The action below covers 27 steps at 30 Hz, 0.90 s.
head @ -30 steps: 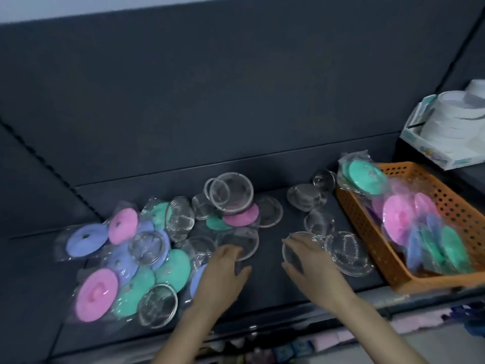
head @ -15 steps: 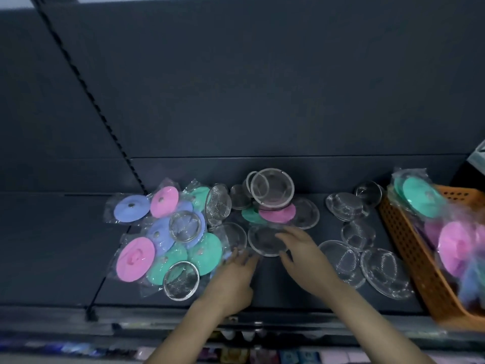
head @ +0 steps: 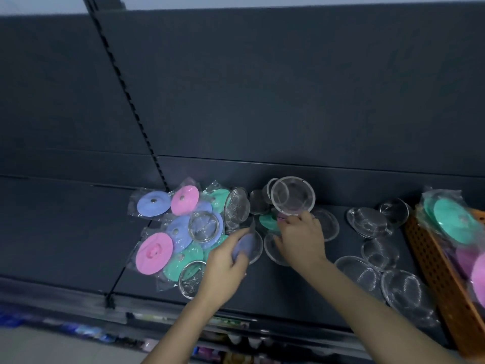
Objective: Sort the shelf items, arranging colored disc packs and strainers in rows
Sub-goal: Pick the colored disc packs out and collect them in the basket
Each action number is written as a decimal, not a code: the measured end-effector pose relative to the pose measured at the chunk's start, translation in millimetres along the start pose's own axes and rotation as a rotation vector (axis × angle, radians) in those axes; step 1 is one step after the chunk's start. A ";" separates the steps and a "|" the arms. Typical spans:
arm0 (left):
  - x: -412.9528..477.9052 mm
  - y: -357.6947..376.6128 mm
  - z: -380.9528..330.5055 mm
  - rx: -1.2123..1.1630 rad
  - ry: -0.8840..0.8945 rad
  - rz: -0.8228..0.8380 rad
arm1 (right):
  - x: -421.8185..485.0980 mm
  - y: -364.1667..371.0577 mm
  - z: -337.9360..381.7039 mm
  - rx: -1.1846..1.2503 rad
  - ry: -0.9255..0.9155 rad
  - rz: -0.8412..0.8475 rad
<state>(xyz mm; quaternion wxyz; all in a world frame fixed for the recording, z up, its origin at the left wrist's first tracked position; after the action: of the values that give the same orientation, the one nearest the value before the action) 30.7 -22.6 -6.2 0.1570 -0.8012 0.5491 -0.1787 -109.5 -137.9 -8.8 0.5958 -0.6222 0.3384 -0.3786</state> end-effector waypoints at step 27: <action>-6.6 -104.6 23.7 -0.150 -0.133 -0.329 | 22.0 -35.3 -6.7 0.129 0.170 -0.156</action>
<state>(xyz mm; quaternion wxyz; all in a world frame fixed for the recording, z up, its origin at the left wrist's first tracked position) 125.5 21.3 18.9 0.1016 -0.8996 0.4111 -0.1070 -105.7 -158.3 28.0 0.5724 -0.5726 0.3132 -0.4964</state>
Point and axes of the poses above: each hand's wrist, its own x-axis towards the middle knuckle, its own y-axis out of the palm, z = x × y, the point moved 1 cm from there along x, towards the middle knuckle
